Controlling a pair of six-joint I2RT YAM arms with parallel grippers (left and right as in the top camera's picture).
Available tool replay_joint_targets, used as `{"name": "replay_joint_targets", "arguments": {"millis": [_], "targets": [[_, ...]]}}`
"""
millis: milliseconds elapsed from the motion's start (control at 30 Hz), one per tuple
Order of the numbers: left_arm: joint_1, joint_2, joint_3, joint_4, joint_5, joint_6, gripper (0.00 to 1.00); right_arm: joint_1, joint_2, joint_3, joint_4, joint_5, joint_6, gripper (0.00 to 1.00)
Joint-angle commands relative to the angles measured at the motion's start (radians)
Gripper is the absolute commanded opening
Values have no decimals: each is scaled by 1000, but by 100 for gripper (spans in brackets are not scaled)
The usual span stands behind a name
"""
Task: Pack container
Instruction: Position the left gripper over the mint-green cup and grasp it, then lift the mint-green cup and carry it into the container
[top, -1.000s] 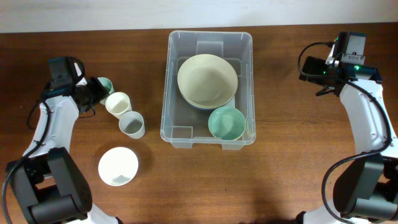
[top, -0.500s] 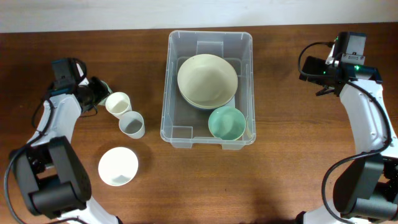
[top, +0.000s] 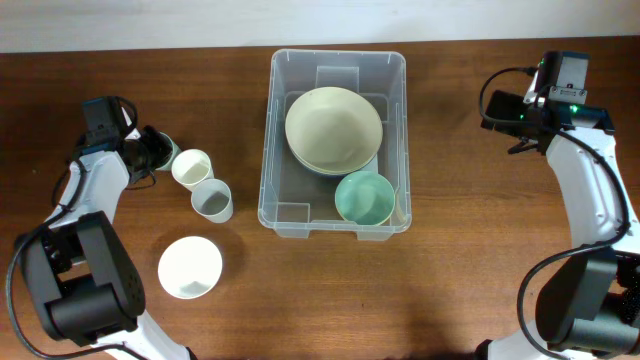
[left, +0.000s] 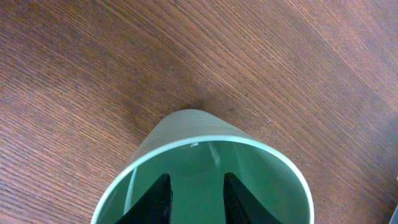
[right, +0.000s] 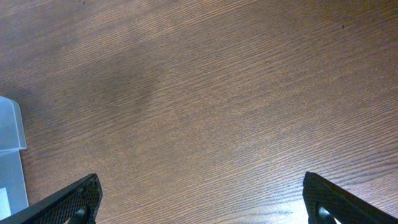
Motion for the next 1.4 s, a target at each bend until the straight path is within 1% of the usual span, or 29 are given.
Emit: {"name": "replay_joint_targets", "arguments": {"millis": [0,333,367,400,433,633,800,933,1033,1167,1267,1367], "targets": [[5,12,-5,13,11,-2,29,-3,-24,11,3,10,8,99],[5,11,27,27,23,-2,30,-3,-24,11,3,10,8,99],[5,11,32,27,29,-2,31,-3,-24,11,3,10,8,99],[5,11,37,27,38,-2,35,-3,-24,11,3,10,8,99],[5,11,43,27,48,-2,36,-3,-24,11,3,10,8,99],[5,11,96,26,122,-2,36,-3,-24,11,3,10,8,99],[5,11,146,9,131,-2,36,-3,-24,11,3,10,8,99],[6,11,199,-58,129,-2,36,-3,-24,11,3,10,7,99],[6,8,259,-148,112,19,36,-3,-24,11,3,10,8,99],[5,-9,322,-296,12,20,35,-3,-24,11,3,10,8,99],[5,-16,326,-377,-52,21,35,-3,-24,11,3,10,8,99],[5,-14,312,-425,-75,21,36,-3,-24,11,3,10,7,99]]}}
